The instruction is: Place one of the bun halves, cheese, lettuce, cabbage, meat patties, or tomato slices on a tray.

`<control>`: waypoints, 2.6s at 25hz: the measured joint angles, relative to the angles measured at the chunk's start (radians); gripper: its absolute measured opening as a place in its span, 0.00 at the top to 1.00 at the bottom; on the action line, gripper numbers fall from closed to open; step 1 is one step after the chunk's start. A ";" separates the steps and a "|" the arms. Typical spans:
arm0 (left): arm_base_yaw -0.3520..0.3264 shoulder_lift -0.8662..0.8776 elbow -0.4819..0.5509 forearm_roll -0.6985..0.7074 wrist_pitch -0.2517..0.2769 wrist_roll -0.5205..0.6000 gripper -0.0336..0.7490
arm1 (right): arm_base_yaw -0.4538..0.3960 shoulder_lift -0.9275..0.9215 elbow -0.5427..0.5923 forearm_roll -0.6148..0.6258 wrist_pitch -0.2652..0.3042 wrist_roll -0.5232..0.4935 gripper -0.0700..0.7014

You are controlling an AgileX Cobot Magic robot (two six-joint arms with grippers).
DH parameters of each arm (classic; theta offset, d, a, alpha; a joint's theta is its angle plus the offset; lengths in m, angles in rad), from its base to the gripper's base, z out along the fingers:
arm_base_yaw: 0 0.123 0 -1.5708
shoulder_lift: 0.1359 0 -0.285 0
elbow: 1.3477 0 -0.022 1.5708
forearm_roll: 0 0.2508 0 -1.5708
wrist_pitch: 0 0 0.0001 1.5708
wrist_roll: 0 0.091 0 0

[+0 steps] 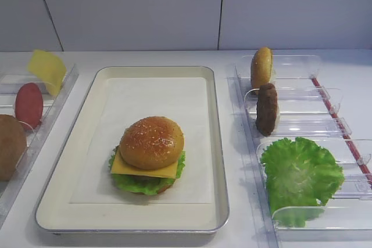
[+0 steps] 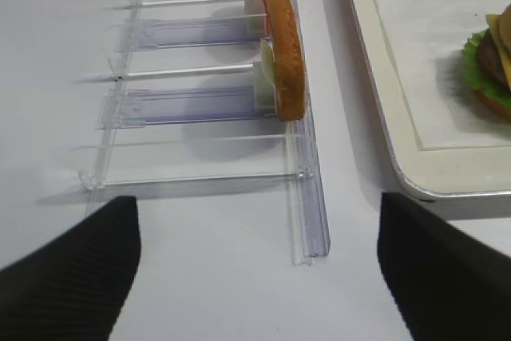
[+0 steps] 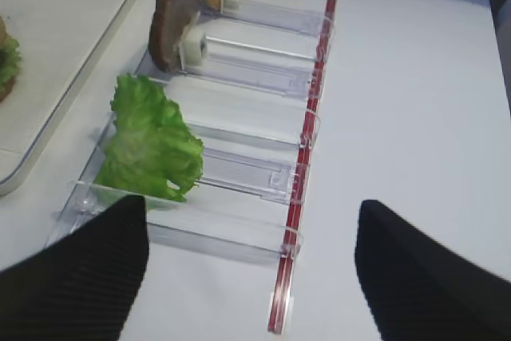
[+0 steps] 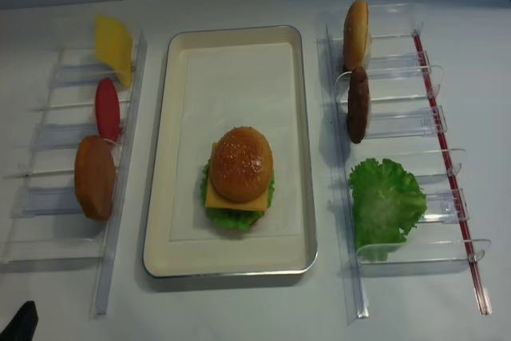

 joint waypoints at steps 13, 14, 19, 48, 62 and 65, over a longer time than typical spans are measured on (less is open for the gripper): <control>0.000 0.000 0.000 0.000 0.000 0.000 0.21 | 0.020 -0.169 0.090 -0.004 0.040 0.064 0.20; 0.000 0.000 0.000 0.000 0.000 0.000 0.21 | 0.033 -0.178 0.090 -0.008 0.040 0.071 0.20; 0.000 0.000 0.000 0.000 0.000 0.000 0.21 | 0.067 -0.196 0.090 -0.042 0.040 0.113 0.20; 0.000 0.000 0.000 -0.002 0.000 0.000 0.21 | 0.071 -0.198 0.099 -0.132 0.027 0.126 0.21; 0.000 0.000 0.000 -0.002 0.000 0.000 0.21 | 0.071 -0.198 0.099 -0.134 0.026 0.128 0.23; 0.000 0.000 0.000 -0.002 0.000 0.000 0.21 | 0.071 -0.198 0.099 -0.134 0.026 0.128 0.23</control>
